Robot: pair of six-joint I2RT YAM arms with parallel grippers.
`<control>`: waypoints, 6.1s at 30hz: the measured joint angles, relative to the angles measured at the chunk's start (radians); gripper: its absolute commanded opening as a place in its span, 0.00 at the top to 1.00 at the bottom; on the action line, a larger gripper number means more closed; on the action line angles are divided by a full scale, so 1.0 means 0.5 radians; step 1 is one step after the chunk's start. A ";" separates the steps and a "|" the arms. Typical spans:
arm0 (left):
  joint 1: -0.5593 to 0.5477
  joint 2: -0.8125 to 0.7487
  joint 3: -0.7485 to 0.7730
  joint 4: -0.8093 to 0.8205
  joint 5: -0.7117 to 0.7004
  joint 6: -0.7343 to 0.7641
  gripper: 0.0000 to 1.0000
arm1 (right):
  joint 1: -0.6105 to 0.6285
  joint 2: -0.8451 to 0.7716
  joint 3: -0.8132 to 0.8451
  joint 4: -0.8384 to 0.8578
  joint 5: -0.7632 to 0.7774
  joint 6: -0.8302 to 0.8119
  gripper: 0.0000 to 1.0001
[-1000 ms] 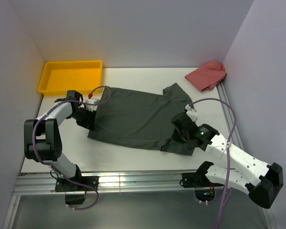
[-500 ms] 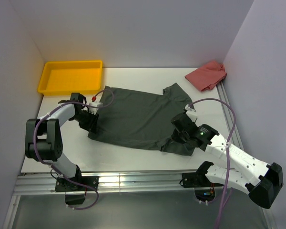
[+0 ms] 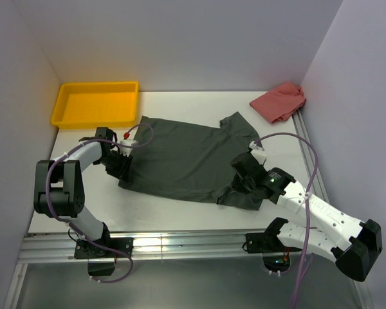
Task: Roll the t-shirts
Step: Fold the tshirt
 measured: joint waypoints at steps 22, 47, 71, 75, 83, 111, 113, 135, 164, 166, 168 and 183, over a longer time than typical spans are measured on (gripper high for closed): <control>0.000 -0.180 0.195 -0.138 0.051 -0.021 1.00 | -0.209 0.001 0.001 0.000 0.001 -0.095 0.97; -0.008 0.375 0.729 0.040 0.106 -0.348 1.00 | -0.690 0.523 0.112 0.284 -0.130 -0.378 1.00; -0.031 0.573 0.813 0.265 0.018 -0.472 0.51 | -0.865 0.987 0.268 0.462 -0.137 -0.493 0.46; -0.031 0.550 0.813 0.267 0.001 -0.470 0.49 | -0.862 0.829 0.247 0.496 -0.184 -0.478 0.52; -0.031 0.479 0.866 0.253 -0.014 -0.468 0.50 | -0.731 0.706 0.092 0.692 -0.343 -0.399 0.53; -0.031 0.305 0.828 0.154 -0.044 -0.414 0.51 | -0.603 1.420 0.578 0.716 -0.278 -0.426 0.55; -0.031 0.303 0.819 0.146 -0.047 -0.414 0.51 | -0.607 1.421 0.578 0.689 -0.253 -0.426 0.55; -0.031 0.302 0.792 0.143 -0.047 -0.412 0.51 | -0.851 1.536 0.566 0.631 -0.113 -0.457 0.60; -0.031 0.301 0.723 0.185 -0.063 -0.379 0.51 | -1.089 1.559 0.591 0.662 -0.093 -0.482 1.00; -0.031 0.301 0.704 0.188 -0.069 -0.378 0.51 | -1.106 1.553 0.595 0.659 -0.093 -0.488 1.00; -0.031 0.301 0.695 0.191 -0.072 -0.378 0.51 | -1.117 1.553 0.615 0.645 -0.094 -0.493 1.00; -0.013 0.275 0.540 0.245 -0.064 -0.271 0.32 | -1.125 1.347 0.581 0.581 -0.065 -0.520 0.42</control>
